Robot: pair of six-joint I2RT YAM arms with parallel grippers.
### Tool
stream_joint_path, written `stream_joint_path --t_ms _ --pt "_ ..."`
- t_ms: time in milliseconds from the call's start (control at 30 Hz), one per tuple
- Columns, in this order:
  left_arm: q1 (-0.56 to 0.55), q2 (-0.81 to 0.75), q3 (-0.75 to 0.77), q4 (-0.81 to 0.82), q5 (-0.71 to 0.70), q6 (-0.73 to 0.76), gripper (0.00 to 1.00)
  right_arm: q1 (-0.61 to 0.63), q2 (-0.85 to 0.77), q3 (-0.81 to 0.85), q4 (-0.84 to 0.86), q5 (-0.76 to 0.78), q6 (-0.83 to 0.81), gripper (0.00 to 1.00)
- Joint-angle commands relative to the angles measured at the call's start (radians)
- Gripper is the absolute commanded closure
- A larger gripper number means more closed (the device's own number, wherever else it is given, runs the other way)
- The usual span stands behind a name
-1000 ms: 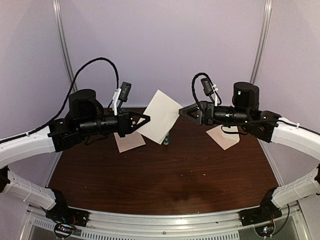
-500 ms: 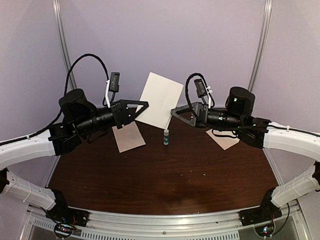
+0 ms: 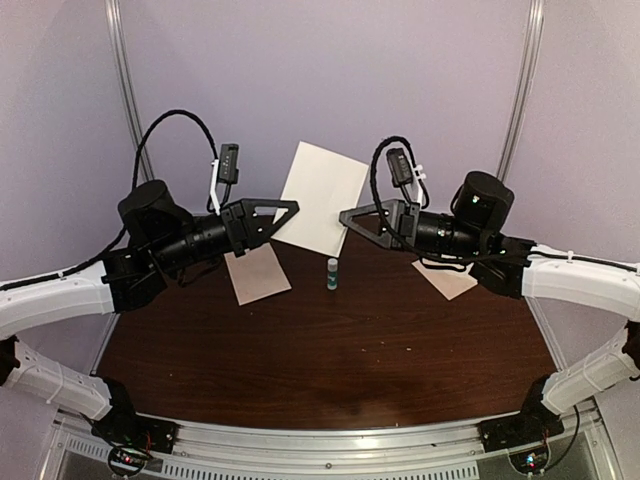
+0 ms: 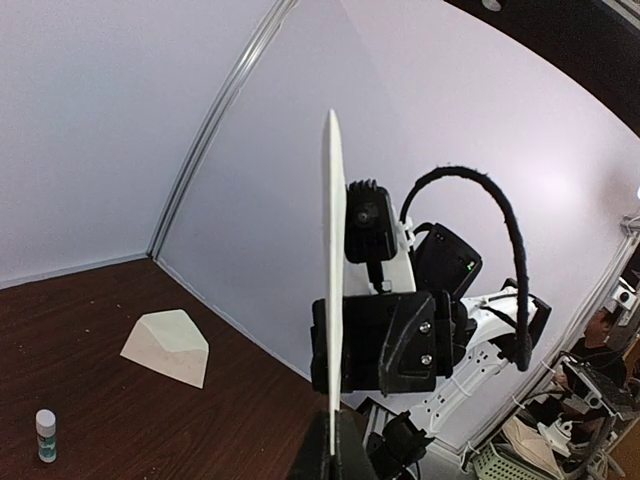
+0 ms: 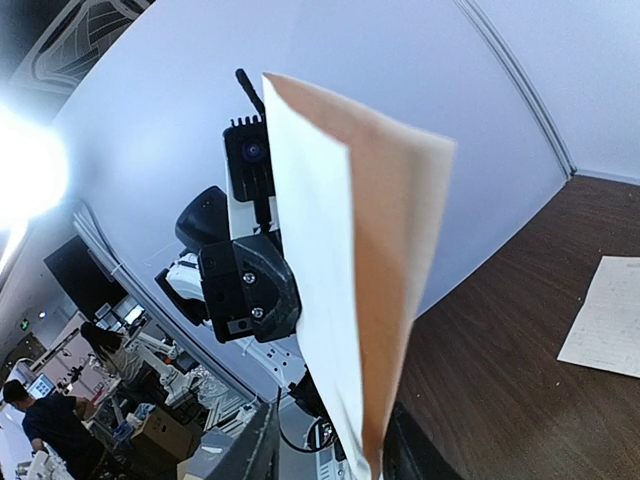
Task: Place the letter into the envelope and seal it
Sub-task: Pass from the left arm to the right, then pass from the right arm to the left
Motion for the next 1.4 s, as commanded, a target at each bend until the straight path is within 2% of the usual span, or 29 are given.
stream_joint_path --t_ms 0,300,367,533,600,667,733,800,1000,1300,1367 --pt "-0.005 0.003 0.01 0.059 0.011 -0.01 1.0 0.008 -0.013 0.003 0.064 -0.017 0.004 0.71" --pt "-0.005 0.007 0.017 0.074 0.013 -0.017 1.0 0.01 -0.015 -0.009 0.079 -0.019 0.009 0.96" --pt "-0.005 0.008 0.017 0.077 0.013 -0.02 1.0 0.01 -0.016 -0.01 0.071 -0.015 0.003 1.0" --pt "-0.005 0.01 0.026 0.057 0.019 -0.017 1.0 0.01 -0.029 -0.01 0.007 0.026 -0.028 1.0" --pt "-0.004 0.006 0.034 0.03 0.011 -0.014 0.74 0.008 -0.036 0.001 -0.038 0.041 -0.055 1.0" --pt "0.001 -0.004 0.041 -0.003 -0.002 -0.01 0.58 0.009 -0.041 0.015 -0.082 0.039 -0.081 1.0" --pt "0.014 -0.01 0.054 -0.045 -0.003 -0.008 0.51 0.008 -0.043 0.036 -0.141 0.022 -0.114 1.0" --pt "0.031 -0.008 0.074 -0.099 0.008 -0.007 0.49 0.009 -0.044 0.056 -0.193 0.004 -0.142 1.0" --pt "0.055 0.024 0.128 -0.21 0.06 0.009 0.51 0.009 -0.038 0.09 -0.277 -0.048 -0.181 1.0" --pt "0.061 0.08 0.168 -0.268 0.142 0.013 0.81 0.008 -0.012 0.155 -0.402 -0.039 -0.238 1.0" --pt "0.066 0.086 0.171 -0.277 0.153 0.016 0.91 0.008 -0.01 0.172 -0.434 -0.017 -0.259 1.0"
